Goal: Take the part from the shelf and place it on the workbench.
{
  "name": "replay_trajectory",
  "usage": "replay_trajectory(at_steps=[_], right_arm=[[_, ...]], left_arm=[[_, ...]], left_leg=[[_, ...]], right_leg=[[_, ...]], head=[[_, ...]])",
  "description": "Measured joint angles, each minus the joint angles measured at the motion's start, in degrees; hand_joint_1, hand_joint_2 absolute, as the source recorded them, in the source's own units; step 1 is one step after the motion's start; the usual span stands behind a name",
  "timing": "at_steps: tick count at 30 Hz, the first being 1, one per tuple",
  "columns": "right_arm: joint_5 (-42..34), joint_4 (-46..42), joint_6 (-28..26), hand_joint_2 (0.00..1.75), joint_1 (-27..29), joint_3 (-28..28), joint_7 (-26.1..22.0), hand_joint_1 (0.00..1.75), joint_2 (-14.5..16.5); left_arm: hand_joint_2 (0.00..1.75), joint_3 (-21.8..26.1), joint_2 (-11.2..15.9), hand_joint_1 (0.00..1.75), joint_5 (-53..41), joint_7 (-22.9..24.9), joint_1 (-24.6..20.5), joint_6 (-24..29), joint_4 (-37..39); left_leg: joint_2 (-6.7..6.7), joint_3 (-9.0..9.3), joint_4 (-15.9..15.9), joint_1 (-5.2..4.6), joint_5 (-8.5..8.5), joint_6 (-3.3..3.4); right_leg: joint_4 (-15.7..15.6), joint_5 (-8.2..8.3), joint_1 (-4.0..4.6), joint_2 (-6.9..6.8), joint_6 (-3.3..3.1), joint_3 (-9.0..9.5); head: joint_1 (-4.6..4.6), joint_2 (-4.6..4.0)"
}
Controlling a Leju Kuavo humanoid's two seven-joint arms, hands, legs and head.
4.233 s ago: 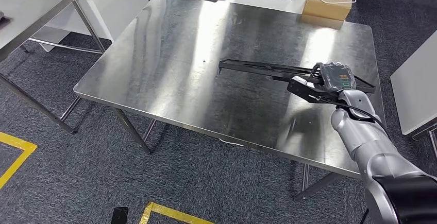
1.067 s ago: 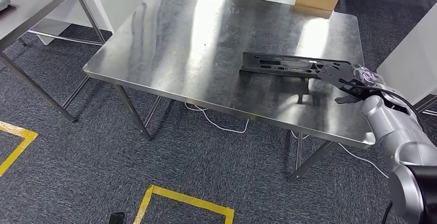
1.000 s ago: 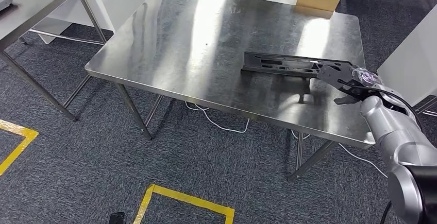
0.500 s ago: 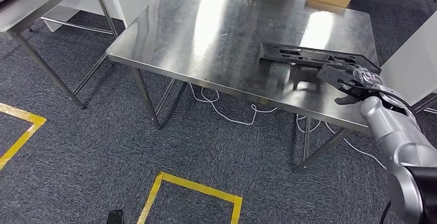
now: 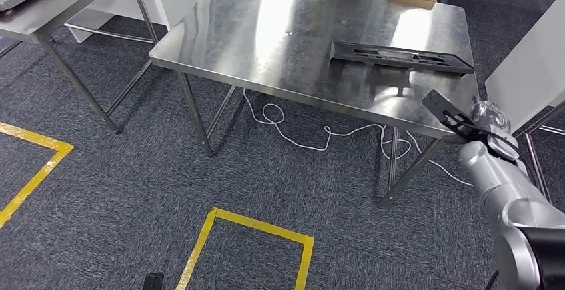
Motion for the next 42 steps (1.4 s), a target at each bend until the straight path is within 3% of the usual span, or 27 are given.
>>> replay_trajectory(at_steps=[2, 3, 4, 6, 8, 9, 11, 13, 14, 16, 17, 18, 20, 21, 23, 24, 25, 26, 28, 30, 34, 35, 36, 38, 39, 40, 42], right_arm=[[0.0, 0.1, -0.6, 1.75, 1.6, -0.4, 0.5, 0.00, -0.1], [0.0, 0.2, -0.9, 1.75, 2.2, -0.7, 0.6, 0.00, -0.2], [-0.1, 0.2, -1.2, 1.75, 2.6, -1.0, 0.7, 0.00, -0.3], [-0.1, 0.2, -2.0, 1.75, 3.5, -1.4, 0.8, 0.00, -0.6], [-0.1, 0.4, -2.6, 1.75, 4.8, -1.7, 0.9, 0.00, -0.7], [-0.1, 0.5, -2.8, 1.75, 5.6, -1.9, 0.9, 0.00, -0.7], [-0.3, 0.8, -3.2, 1.75, 7.1, -2.2, 1.0, 0.00, -0.6], [-0.5, 1.0, -4.1, 1.75, 8.4, -2.6, 1.3, 0.00, -0.5], [-0.7, 1.1, -4.6, 1.75, 9.1, -2.9, 1.4, 0.00, -0.4], [-1.1, 1.3, -5.4, 1.75, 10.9, -3.5, 1.5, 0.00, 0.0], [-1.4, 1.4, -5.7, 1.75, 11.7, -3.9, 1.5, 0.00, 0.3], [-1.6, 1.4, -5.9, 1.75, 12.3, -4.3, 1.5, 0.00, 0.6], [-2.2, 1.4, -6.7, 1.75, 13.3, -5.1, 1.5, 0.00, 1.0], [-2.6, 1.5, -7.1, 1.75, 14.0, -5.6, 1.5, 0.00, 1.2], [-3.7, 1.6, -7.9, 1.75, 15.8, -6.8, 1.3, 0.00, 1.9], [-4.2, 1.6, -8.1, 1.75, 16.9, -7.4, 1.2, 0.00, 2.3], [-4.6, 1.7, -8.3, 1.75, 18.0, -8.0, 1.1, 0.00, 2.8], [-5.0, 1.8, -8.4, 1.75, 19.2, -8.5, 1.1, 0.00, 3.4], [-6.0, 2.1, -8.3, 1.75, 21.7, -9.7, 1.3, 0.00, 4.6], [-7.0, 2.3, -8.2, 1.75, 23.7, -10.6, 1.8, 0.00, 5.3], [-7.5, 2.5, -8.2, 1.75, 25.1, -11.4, 2.0, 0.00, 5.8], [-8.1, 2.6, -8.2, 1.75, 26.6, -12.3, 2.1, 0.00, 6.2], [-9.3, 2.9, -8.2, 1.75, 29.2, -14.0, 1.8, 0.00, 7.0], [-12.2, 3.7, -7.9, 1.75, 35.7, -18.4, 1.1, 0.00, 9.3], [-13.1, 4.0, -7.7, 1.75, 38.2, -20.3, 0.7, 0.00, 10.2], [-13.6, 4.3, -7.5, 1.75, 39.9, -21.4, 0.5, 0.00, 11.0], [-14.2, 4.8, -6.9, 1.75, 42.1, -22.8, 0.2, 0.00, 12.1]], left_arm=[[0.00, 0.1, 0.0, 0.00, 0.0, 0.0, 0.0, 0.0, 0.0], [0.00, 0.1, -0.1, 0.00, 0.0, 0.0, -0.1, 0.0, 0.0], [0.00, 0.2, -0.1, 0.00, -0.1, 0.0, -0.2, 0.1, 0.0], [0.00, 0.2, -0.2, 0.00, -0.2, 0.0, -0.3, 0.1, 0.0], [0.00, 0.3, -0.1, 0.00, -0.2, 0.0, -0.3, 0.1, 0.0], [0.00, 0.3, -0.1, 0.00, -0.2, 0.0, -0.3, 0.1, 0.0], [0.00, 0.3, -0.1, 0.00, -0.2, 0.0, -0.4, 0.1, 0.0], [0.00, 0.3, -0.1, 0.00, -0.2, 0.0, -0.3, 0.2, 0.0], [0.00, 0.3, -0.2, 0.00, -0.2, 0.0, -0.3, 0.2, 0.0], [0.00, 0.4, -0.2, 0.00, -0.2, 0.0, -0.2, 0.2, 0.0], [0.00, 0.4, -0.2, 0.00, -0.2, 0.0, -0.2, 0.2, 0.0], [0.00, 0.4, -0.3, 0.00, -0.2, 0.0, -0.3, 0.2, 0.0], [0.00, 0.5, -0.4, 0.00, -0.3, -0.1, -0.3, 0.2, 0.0], [0.00, 0.6, -0.5, 0.00, -0.3, -0.1, -0.2, 0.3, 0.0], [0.00, 0.8, -0.6, 0.00, -0.4, -0.2, -0.1, 0.3, 0.0], [0.00, 0.9, -0.6, 0.00, -0.5, -0.2, 0.0, 0.3, 0.0], [0.00, 1.0, -0.5, 0.00, -0.5, -0.2, 0.1, 0.3, 0.0], [0.00, 1.1, -0.5, 0.00, -0.6, -0.2, 0.2, 0.2, 0.0], [0.00, 1.2, -0.3, 0.00, -0.8, -0.2, 0.3, 0.1, 0.0], [0.00, 1.2, -0.2, 0.00, -1.1, -0.2, 0.3, 0.1, 0.0], [0.00, 1.2, -0.2, 0.00, -1.2, -0.2, 0.3, 0.1, 0.0], [0.00, 1.3, -0.1, 0.00, -1.4, -0.2, 0.3, 0.1, 0.0], [0.00, 1.3, -0.1, 0.00, -1.7, -0.1, 0.1, 0.0, 0.0], [0.00, 1.3, -0.1, 0.00, -2.5, -0.1, -0.2, -0.2, 0.0], [0.00, 1.3, -0.1, 0.00, -2.7, -0.1, -0.3, -0.3, 0.0], [0.00, 1.3, -0.1, 0.00, -2.9, -0.1, -0.3, -0.4, 0.0], [0.00, 1.3, -0.1, 0.00, -3.1, 0.0, -0.3, -0.4, 0.0]], left_leg=[[0.12, 3.63, -1.8, 1.00, 2.67, -1.14], [0.03, 6.39, -4.9, 1.27, 2.42, -1.78], [-0.18, 8.65, -8.1, 1.34, 1.47, -1.84], [-0.52, 10.58, -11.9, 0.79, -0.63, -0.99], [-0.40, 9.89, -12.7, 0.24, 0.17, 0.96], [-0.30, 9.42, -12.9, 0.06, 0.93, 1.93], [-0.11, 7.84, -13.3, -0.01, 2.74, 3.39], [-0.12, 5.72, -13.4, -0.24, 4.49, 3.84], [-0.11, 4.66, -13.4, -0.34, 5.35, 3.86], [-0.10, 2.59, -13.4, -0.45, 7.07, 3.70], [-0.09, 1.69, -13.4, -0.49, 7.89, 3.55], [-0.04, 0.98, -13.4, -0.50, 8.65, 3.36], [0.14, 0.33, -13.8, -0.53, 10.06, 2.72], [0.26, 0.39, -14.2, -0.40, 10.74, 2.30], [0.36, 0.75, -15.6, -0.18, 12.23, 1.35], [0.33, 0.68, -15.9, -0.07, 12.07, 1.01], [0.30, 0.44, -15.3, -0.05, 10.57, 0.77], [0.26, 0.01, -13.5, -0.02, 7.86, 0.59], [0.20, -0.92, -7.0, 0.07, 1.57, 0.19], [0.18, -1.40, -1.6, 0.13, -0.84, -0.22], [0.19, -0.91, 0.1, 0.21, -0.15, -0.41], [0.20, 1.16, -1.4, 0.40, 1.21, -0.58], [-0.05, 4.25, -4.7, 0.49, 1.38, -0.68], [-0.40, 9.57, -11.6, 0.30, 1.17, 0.39], [-0.47, 10.31, -13.6, 0.05, 0.33, 1.39], [-0.26, 9.86, -14.0, -0.13, 0.81, 2.50], [0.14, 8.85, -14.3, -0.22, 2.00, 3.58]], right_leg=[[0.8, 1.14, -0.60, -0.06, 1.00, -2.04], [1.4, 1.55, -0.73, -0.05, 1.53, -3.13], [2.1, 1.89, -0.73, -0.06, 1.98, -4.03], [2.7, 2.73, -0.35, -0.08, 3.09, -5.09], [2.4, 3.60, -0.38, -0.11, 4.28, -5.40], [2.7, 3.00, -0.60, -0.08, 4.46, -5.87], [6.9, -1.38, -0.94, 0.03, 3.88, -7.85], [14.4, -6.67, -0.90, 0.25, 3.36, -9.95], [17.7, -7.76, -0.80, 0.41, 3.55, -10.17], [19.8, -6.77, -0.50, 0.65, 4.42, -8.07], [17.9, -5.75, -0.32, 0.69, 4.61, -5.47], [14.3, -5.78, -0.01, 0.67, 4.23, -2.04], [5.9, -7.91, 0.80, 0.53, 2.73, 4.11], [3.2, -8.97, 1.17, 0.48, 1.92, 5.56], [1.3, -8.19, 1.35, 0.38, 0.94, 5.59], [0.7, -7.20, 1.04, 0.34, 0.51, 5.58], [0.1, -6.05, 0.70, 0.29, 0.05, 5.36], [-0.3, -4.96, 0.27, 0.24, -0.28, 5.00], [-0.3, -3.48, 0.16, 0.17, -0.70, 3.64], [-0.2, -2.65, 0.21, 0.04, -0.63, 2.58], [-0.1, -2.16, 0.22, -0.07, -0.44, 1.89], [0.2, -1.81, 0.12, -0.13, -0.18, 1.19], [0.8, -1.37, 0.20, -0.18, 0.24, 0.11], [2.1, -0.30, 0.51, -0.25, 1.58, -2.06], [2.7, -0.20, 0.64, -0.22, 2.09, -2.89], [3.7, -0.95, 0.55, -0.12, 2.31, -3.64], [8.6, -4.81, 0.12, 0.15, 1.94, -5.93]], head=[[-0.03, 0.00], [-0.12, 0.00], [-0.13, 0.00], [0.04, 0.00], [0.31, 0.00], [0.36, 0.00], [0.57, 0.00], [0.72, 0.00], [0.67, 0.00], [0.77, 0.00], [0.82, 0.00], [0.91, 0.00], [0.89, 0.00], [0.86, 0.00], [0.94, 0.00], [0.96, 0.00], [0.94, 0.00], [0.85, 0.00], [0.68, 0.00], [0.67, 0.00], [0.67, 0.00], [0.65, 0.00], [0.70, 0.00], [0.81, 0.00], [0.88, 0.00], [0.94, 0.00], [1.06, 0.00]])
